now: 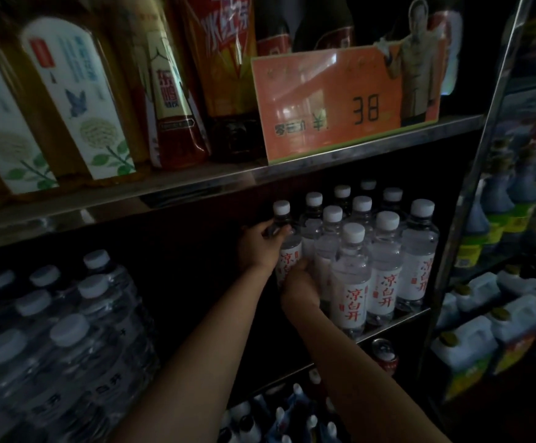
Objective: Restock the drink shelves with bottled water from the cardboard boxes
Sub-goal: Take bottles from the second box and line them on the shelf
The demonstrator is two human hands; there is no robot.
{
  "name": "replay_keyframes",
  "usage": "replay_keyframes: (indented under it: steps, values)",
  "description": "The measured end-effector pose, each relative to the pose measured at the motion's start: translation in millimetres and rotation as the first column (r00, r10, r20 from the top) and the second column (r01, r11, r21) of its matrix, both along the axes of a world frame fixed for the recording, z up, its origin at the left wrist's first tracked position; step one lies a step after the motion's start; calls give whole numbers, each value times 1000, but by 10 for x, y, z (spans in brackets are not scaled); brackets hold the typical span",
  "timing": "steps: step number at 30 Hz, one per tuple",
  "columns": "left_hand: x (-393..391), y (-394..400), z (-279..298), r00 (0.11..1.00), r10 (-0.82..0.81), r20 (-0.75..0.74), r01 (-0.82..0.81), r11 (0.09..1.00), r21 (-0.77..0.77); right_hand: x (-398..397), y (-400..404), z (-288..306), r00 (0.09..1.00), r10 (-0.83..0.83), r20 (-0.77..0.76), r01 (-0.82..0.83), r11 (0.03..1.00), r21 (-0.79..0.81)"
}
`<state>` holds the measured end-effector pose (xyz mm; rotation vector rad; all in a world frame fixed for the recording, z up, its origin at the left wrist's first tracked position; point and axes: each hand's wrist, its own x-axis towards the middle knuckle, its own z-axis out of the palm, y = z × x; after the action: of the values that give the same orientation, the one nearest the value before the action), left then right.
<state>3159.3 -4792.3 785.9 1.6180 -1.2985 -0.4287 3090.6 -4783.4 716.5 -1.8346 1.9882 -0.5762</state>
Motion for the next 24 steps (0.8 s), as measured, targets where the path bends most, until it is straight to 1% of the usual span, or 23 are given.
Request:
replay_keyframes:
  steps: [2, 4, 5, 6, 7, 8, 10, 12, 15, 17, 20, 24]
  values:
    - [6, 55, 49, 984, -85, -158, 101, 990, 96, -7, 65, 59, 989, 38, 142, -46, 997, 55]
    - [12, 172, 146, 927, -139, -347, 203, 966, 157, -41, 164, 100, 954, 73, 291, -95, 993, 63]
    - [26, 232, 191, 899, -140, -416, 229, 958, 173, -71, 234, 127, 933, 94, 347, -119, 992, 52]
    - [53, 297, 224, 887, -136, -442, 238, 954, 184, -108, 299, 144, 914, 109, 390, -137, 990, 43]
    - [81, 374, 248, 901, -140, -411, 235, 953, 190, -149, 370, 174, 901, 123, 416, -149, 988, 31]
    - [121, 454, 249, 933, -147, -329, 219, 956, 193, -184, 434, 202, 903, 141, 406, -165, 986, 23]
    - [194, 645, 244, 976, -171, -136, 196, 959, 203, -269, 575, 272, 939, 214, 269, -228, 974, 20]
    - [271, 844, 223, 970, -243, 8, 232, 936, 264, -360, 735, 340, 950, 271, 152, -277, 961, 18]
    - [335, 1219, 231, 910, -347, 227, 249, 895, 369, -513, 1042, 431, 940, 332, 77, -331, 943, -31]
    - [336, 1481, 242, 880, -371, 296, 239, 886, 398, -623, 1287, 502, 932, 361, 44, -358, 932, -58]
    - [295, 1906, 278, 852, -416, 317, 263, 865, 428, -817, 1687, 584, 923, 384, 3, -383, 921, -64]
    - [179, 2548, 306, 781, -467, 415, 277, 854, 441, -1080, 2282, 668, 916, 399, -39, -401, 913, -71]
